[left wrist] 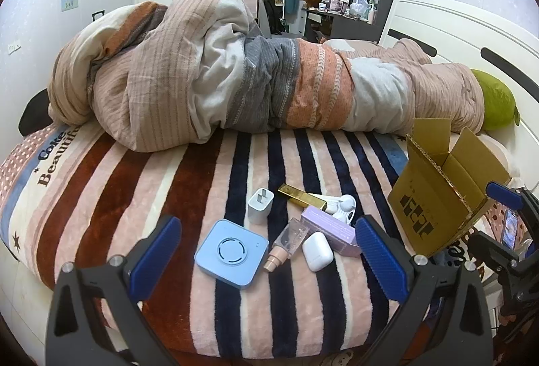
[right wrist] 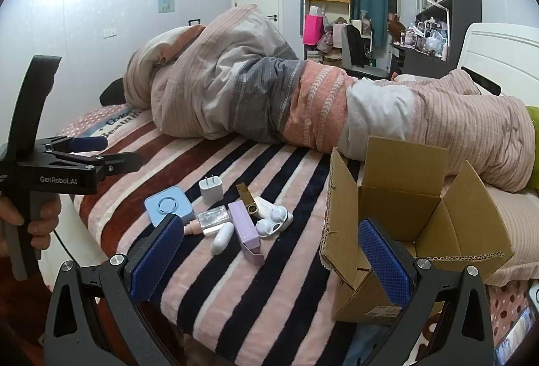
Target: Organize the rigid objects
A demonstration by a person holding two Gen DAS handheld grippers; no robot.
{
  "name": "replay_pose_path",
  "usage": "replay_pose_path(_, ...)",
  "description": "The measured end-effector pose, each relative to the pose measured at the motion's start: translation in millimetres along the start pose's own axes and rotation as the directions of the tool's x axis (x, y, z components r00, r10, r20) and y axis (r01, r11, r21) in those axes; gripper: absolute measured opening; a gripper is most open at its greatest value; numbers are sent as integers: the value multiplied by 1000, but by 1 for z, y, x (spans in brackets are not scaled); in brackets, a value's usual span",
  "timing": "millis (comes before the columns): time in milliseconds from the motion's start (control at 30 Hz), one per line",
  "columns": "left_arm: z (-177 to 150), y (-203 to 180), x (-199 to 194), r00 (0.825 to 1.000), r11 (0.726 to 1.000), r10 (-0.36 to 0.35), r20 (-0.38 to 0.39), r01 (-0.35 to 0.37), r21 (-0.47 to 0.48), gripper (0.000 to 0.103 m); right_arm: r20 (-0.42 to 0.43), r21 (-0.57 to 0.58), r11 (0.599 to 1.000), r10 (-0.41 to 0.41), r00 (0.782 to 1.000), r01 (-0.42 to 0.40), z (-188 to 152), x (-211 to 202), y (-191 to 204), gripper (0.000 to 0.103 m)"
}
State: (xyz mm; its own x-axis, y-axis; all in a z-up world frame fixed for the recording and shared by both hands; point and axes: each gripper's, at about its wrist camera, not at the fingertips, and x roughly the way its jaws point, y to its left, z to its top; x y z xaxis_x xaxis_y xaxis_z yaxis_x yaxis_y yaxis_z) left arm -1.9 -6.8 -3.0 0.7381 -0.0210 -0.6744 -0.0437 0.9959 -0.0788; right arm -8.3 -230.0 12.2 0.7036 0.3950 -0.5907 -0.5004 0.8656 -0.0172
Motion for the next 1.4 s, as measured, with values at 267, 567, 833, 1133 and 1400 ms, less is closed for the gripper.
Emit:
replay_pose_path(267,-1,-2,-5,1000,1000,-4,2,4,6,103,2,-6,1000,-15,1000,15,1,-4,3,103)
replay_pose_path(567,0,-2,-5,1000,1000,-3,-1,3,7,103,5,-3,1000,-14,1000,14,-1,-3,2,103)
replay_pose_path(833,-1,-1,-6,1000,1000,1,0,-1,8,103,4,-4,1000,-14,1000,14,-1,-3,2,103)
replay_pose_path(1133,-3,0,-6,1000,1000,10,-5,-10,7,103,5,-4,1000,-13,1000,13,-1,-3,3,103)
replay_pose_path(1400,-2,0,-5,1000,1000,12,-8,-12,10,103,7,-4,1000,-10,1000,10,-1,-4,3,103)
